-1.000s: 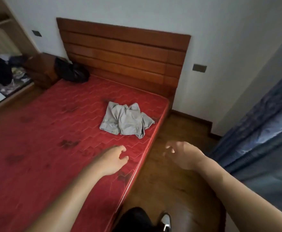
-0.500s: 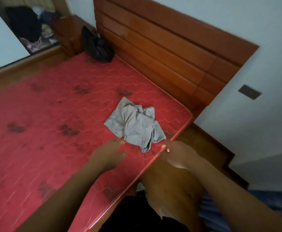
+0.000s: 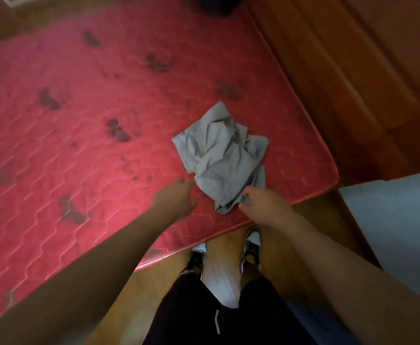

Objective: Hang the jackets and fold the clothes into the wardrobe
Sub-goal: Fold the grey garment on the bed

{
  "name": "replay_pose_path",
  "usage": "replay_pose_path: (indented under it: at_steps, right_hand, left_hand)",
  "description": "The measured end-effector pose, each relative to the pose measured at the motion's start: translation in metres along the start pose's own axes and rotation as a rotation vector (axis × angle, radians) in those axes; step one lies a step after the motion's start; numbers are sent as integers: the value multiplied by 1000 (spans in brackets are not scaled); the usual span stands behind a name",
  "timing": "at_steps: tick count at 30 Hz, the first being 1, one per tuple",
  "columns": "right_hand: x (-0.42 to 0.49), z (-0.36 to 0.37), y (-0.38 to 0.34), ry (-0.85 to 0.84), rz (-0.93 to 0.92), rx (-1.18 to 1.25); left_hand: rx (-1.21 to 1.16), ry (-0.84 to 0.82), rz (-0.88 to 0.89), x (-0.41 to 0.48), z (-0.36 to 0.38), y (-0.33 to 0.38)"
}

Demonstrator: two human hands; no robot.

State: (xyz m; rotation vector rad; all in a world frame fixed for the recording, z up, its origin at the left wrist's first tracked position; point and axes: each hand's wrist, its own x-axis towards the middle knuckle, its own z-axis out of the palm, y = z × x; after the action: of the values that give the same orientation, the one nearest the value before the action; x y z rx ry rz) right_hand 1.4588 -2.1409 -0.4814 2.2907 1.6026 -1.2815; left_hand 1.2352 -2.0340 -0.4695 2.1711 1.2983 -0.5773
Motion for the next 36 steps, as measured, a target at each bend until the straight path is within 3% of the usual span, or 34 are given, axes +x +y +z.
replay_pose_path:
  at_steps: [9, 18, 22, 25, 27, 30, 36]
  right_hand:
    - [144, 105, 71, -124, -137, -134]
    - [227, 220, 101, -251, -227, -404]
    - [237, 236, 104, -47, -194, -396]
    - [233, 222, 101, 189, -243, -317]
    - [228, 198, 95, 330, -223, -123]
    - [213, 147, 81, 410, -146, 193]
    - [169, 33, 44, 557, -295, 217]
  left_hand:
    - [81, -103, -159, 131, 118, -19]
    - [435, -177, -4, 232, 219, -70]
    - [501, -135, 82, 254, 231, -81]
    - [282, -33, 110, 253, 219, -74]
    - [107, 129, 183, 245, 201, -67]
    - [-108, 318, 229, 229, 160, -56]
    - [-204, 414, 285, 178, 37, -27]
